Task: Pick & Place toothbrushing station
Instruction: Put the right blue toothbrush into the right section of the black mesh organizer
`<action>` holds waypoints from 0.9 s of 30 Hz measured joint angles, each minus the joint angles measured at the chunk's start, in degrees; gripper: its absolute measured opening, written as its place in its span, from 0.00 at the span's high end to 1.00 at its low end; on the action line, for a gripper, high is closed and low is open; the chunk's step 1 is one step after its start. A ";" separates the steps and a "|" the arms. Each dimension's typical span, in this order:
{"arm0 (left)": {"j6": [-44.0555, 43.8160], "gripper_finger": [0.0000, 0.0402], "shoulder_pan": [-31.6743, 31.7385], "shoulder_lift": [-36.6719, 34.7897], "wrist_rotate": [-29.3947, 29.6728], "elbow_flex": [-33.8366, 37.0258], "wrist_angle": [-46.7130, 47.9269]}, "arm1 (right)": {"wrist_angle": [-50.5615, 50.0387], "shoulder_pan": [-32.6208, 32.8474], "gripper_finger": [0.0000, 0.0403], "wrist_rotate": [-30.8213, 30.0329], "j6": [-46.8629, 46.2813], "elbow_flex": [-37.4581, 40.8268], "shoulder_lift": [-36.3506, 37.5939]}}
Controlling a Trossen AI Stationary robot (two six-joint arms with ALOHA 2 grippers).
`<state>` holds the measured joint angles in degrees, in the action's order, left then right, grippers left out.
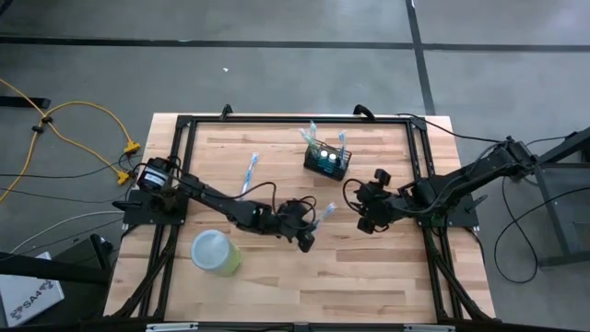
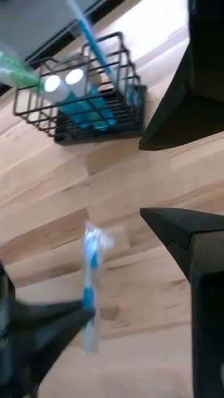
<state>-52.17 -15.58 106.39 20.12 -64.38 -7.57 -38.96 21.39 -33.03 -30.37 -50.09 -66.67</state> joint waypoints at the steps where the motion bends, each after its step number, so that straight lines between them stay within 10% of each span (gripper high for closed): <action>1: 1.50 0.99 -0.19 -0.02 0.03 0.00 -1.80 | -0.62 -0.01 0.62 0.08 -0.77 0.00 0.00; 27: 21.67 0.99 -3.63 -0.15 -2.01 -0.02 -23.31 | 13.51 11.41 0.68 3.18 2.23 0.00 0.00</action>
<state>-30.50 -19.21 106.24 18.11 -64.40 -30.89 -25.45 32.80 -29.85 -28.14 -50.09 -66.67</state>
